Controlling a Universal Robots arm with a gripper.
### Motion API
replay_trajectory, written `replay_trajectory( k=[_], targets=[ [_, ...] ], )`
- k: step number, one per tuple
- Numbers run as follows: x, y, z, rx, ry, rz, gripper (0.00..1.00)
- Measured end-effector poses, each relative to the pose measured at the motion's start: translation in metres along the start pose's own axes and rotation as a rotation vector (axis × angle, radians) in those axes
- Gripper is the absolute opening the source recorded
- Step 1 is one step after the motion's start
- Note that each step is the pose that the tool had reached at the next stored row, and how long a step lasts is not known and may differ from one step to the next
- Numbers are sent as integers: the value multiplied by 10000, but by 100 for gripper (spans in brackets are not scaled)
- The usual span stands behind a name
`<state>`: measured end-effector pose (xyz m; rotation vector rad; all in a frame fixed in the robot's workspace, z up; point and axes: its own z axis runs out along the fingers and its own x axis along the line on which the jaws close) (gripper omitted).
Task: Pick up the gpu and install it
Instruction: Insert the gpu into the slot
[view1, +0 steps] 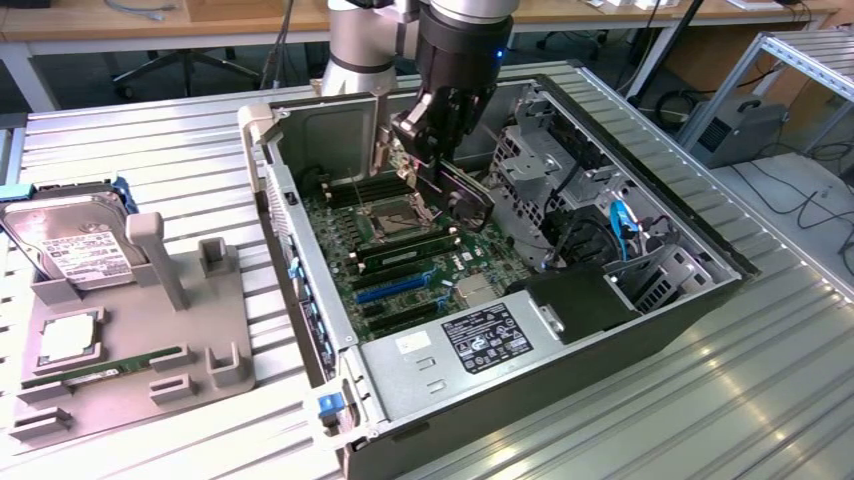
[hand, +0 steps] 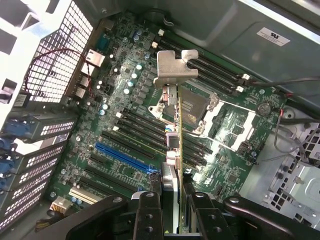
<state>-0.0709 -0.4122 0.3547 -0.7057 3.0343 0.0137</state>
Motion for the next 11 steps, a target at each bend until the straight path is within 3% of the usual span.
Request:
replay_trajectory(
  k=[11],
  targets=[
    [0,0,2,-5,0,-171,27]
  ],
)
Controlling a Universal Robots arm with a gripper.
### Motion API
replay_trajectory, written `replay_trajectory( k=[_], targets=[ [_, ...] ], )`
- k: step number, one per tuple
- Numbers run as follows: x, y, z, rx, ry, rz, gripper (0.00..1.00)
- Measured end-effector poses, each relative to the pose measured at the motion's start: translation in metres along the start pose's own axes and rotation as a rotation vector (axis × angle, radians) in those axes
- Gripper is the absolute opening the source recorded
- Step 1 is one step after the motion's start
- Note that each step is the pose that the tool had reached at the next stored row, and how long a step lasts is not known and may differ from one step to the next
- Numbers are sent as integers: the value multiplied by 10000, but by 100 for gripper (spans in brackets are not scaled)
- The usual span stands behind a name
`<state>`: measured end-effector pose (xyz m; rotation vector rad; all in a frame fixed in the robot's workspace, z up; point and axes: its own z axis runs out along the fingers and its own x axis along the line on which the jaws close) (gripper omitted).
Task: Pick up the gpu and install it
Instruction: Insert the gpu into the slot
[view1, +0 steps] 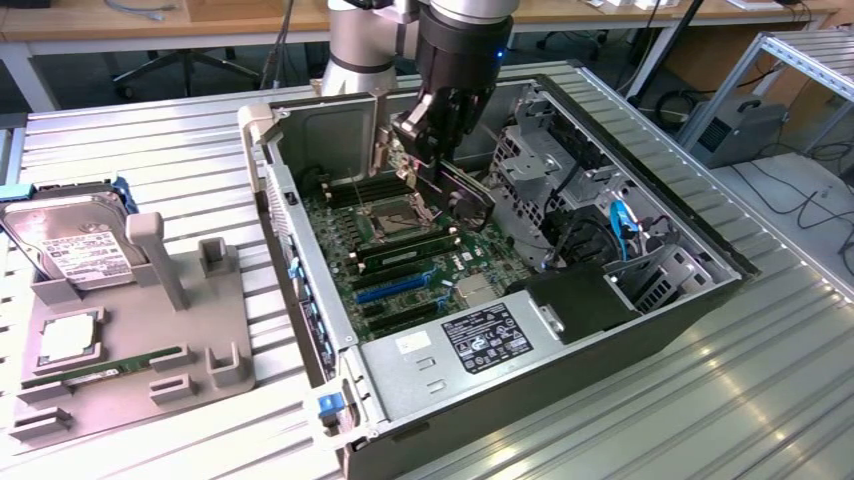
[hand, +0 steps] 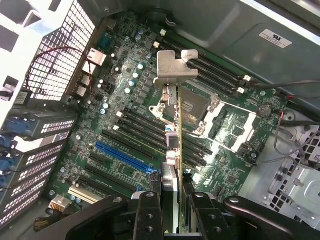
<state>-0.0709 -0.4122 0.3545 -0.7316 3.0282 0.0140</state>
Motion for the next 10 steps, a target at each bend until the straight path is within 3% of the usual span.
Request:
replay_trajectory(
  k=[10],
  targets=[
    [0,0,2,-4,1,-154,27]
  ],
)
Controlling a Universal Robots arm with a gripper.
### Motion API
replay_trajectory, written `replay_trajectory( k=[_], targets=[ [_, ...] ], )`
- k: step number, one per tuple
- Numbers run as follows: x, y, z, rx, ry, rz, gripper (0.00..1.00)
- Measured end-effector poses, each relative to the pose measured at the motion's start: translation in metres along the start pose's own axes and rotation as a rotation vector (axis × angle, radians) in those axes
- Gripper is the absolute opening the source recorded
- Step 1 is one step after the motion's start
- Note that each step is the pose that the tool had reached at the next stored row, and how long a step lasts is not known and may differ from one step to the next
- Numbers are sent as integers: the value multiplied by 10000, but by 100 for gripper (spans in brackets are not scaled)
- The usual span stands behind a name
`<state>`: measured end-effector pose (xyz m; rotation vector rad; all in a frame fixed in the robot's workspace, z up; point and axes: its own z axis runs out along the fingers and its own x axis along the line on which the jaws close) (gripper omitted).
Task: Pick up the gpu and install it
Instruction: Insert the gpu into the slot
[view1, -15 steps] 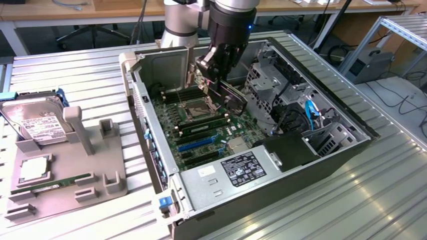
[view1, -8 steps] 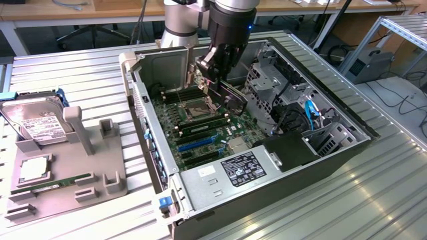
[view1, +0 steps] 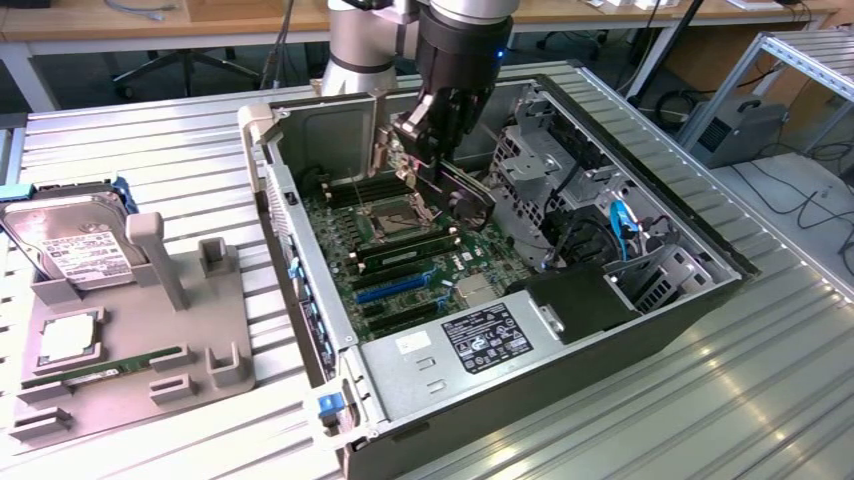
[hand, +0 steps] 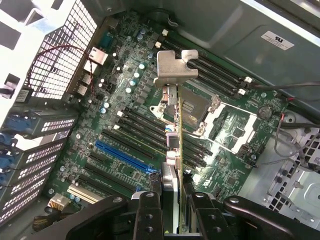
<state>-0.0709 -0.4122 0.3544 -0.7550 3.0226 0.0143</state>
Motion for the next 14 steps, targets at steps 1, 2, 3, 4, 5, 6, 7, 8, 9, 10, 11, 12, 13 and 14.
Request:
replay_trajectory(
  k=[1,2,3,4,5,6,7,8,9,10,11,12,13,14],
  targets=[
    [0,0,0,-1,0,-18,27],
    [0,0,1,-1,0,-33,27],
    [0,0,1,-2,0,-49,27],
    [0,0,1,-2,0,-68,27],
    [0,0,2,-3,-1,-108,27],
    [0,0,2,-5,0,-162,27],
    [0,0,4,-7,0,-236,27],
    [0,0,4,-8,0,-287,27],
    [0,0,5,-10,0,-369,27],
    [0,0,6,-13,1,-454,27],
    [0,0,7,-14,1,-523,27],
    [0,0,7,-16,1,-572,27],
    [0,0,7,-17,1,-619,27],
    [0,0,8,-20,1,-710,27]
  ],
)
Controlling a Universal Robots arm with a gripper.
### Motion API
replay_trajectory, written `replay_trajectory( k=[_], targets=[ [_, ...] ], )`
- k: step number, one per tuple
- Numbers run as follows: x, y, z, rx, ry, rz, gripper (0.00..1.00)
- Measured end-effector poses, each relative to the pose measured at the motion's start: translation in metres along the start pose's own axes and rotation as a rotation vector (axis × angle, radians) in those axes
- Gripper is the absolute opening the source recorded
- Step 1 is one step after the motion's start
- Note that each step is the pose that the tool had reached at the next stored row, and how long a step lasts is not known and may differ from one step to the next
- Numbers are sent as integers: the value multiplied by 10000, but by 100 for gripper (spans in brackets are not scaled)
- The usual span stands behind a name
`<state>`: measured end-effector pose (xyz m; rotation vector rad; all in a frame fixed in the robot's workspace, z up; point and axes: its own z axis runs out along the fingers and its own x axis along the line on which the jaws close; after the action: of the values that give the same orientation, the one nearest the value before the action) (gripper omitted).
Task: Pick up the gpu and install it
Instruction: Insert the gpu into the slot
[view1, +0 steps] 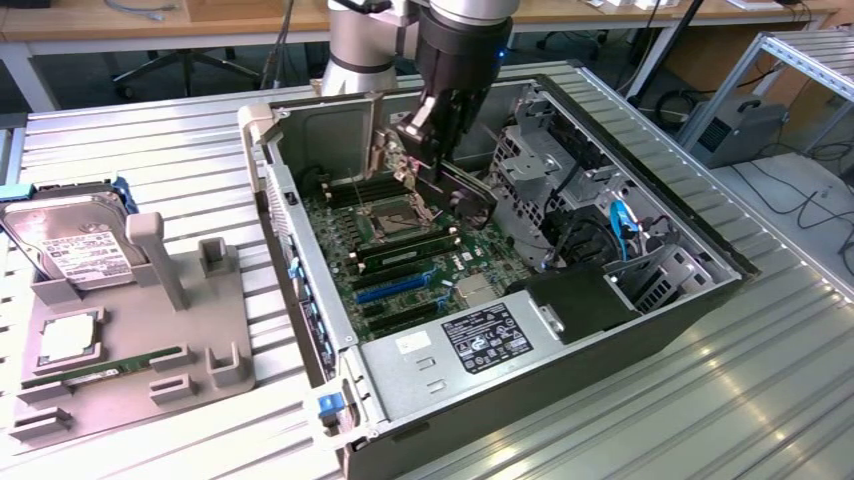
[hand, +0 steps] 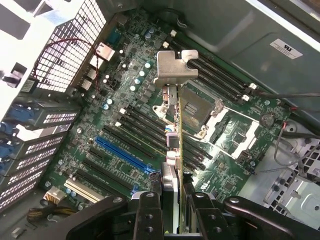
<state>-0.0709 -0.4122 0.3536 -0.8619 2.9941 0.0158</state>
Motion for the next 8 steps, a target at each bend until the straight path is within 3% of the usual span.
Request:
replay_trajectory(
  k=[8],
  targets=[
    [0,0,2,-8,1,-316,27]
  ],
)
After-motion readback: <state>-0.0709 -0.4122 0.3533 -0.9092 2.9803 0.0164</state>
